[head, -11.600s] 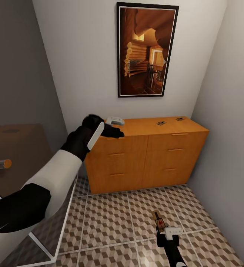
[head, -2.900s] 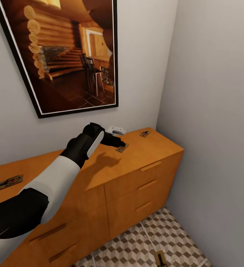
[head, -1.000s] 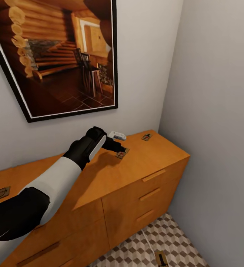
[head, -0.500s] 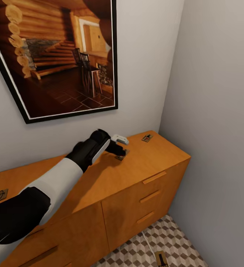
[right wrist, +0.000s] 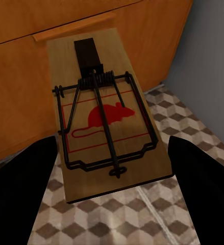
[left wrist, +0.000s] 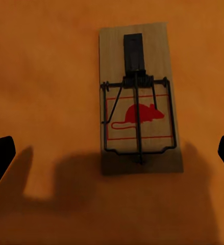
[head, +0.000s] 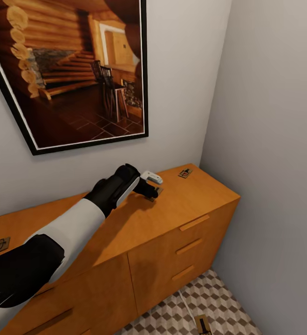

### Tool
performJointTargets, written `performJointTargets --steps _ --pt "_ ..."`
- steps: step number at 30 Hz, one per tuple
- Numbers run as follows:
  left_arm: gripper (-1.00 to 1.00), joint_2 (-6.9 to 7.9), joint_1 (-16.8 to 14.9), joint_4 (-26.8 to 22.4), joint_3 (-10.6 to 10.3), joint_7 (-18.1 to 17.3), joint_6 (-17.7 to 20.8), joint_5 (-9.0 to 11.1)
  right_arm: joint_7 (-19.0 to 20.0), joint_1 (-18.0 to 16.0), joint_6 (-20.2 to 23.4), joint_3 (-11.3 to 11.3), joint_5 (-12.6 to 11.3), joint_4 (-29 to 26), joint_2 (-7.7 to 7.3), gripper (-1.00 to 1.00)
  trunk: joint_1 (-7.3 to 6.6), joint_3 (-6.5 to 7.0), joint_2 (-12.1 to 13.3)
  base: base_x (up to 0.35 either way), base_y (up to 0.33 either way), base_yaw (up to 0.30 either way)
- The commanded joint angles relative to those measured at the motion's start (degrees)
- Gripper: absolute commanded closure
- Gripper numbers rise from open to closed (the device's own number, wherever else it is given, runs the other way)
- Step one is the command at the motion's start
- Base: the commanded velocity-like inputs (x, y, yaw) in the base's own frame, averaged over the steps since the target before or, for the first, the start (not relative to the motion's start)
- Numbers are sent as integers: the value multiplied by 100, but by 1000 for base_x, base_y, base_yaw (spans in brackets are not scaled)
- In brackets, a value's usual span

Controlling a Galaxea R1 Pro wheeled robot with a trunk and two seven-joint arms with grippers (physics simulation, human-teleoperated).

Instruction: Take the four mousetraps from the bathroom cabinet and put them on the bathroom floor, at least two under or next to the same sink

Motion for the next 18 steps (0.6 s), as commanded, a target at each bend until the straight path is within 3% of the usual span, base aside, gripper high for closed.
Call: performJointTargets --steps 1,18 --pt "-100 1 -6 0 -15 0 19 16 -48 -3 -10 46 -7 3 2 100 0 -5 -3 0 0 0" --pt "-100 -12 -6 2 -148 -1 19 16 -48 -3 -12 51 -8 3 21 100 0 -5 -3 0 0 0"
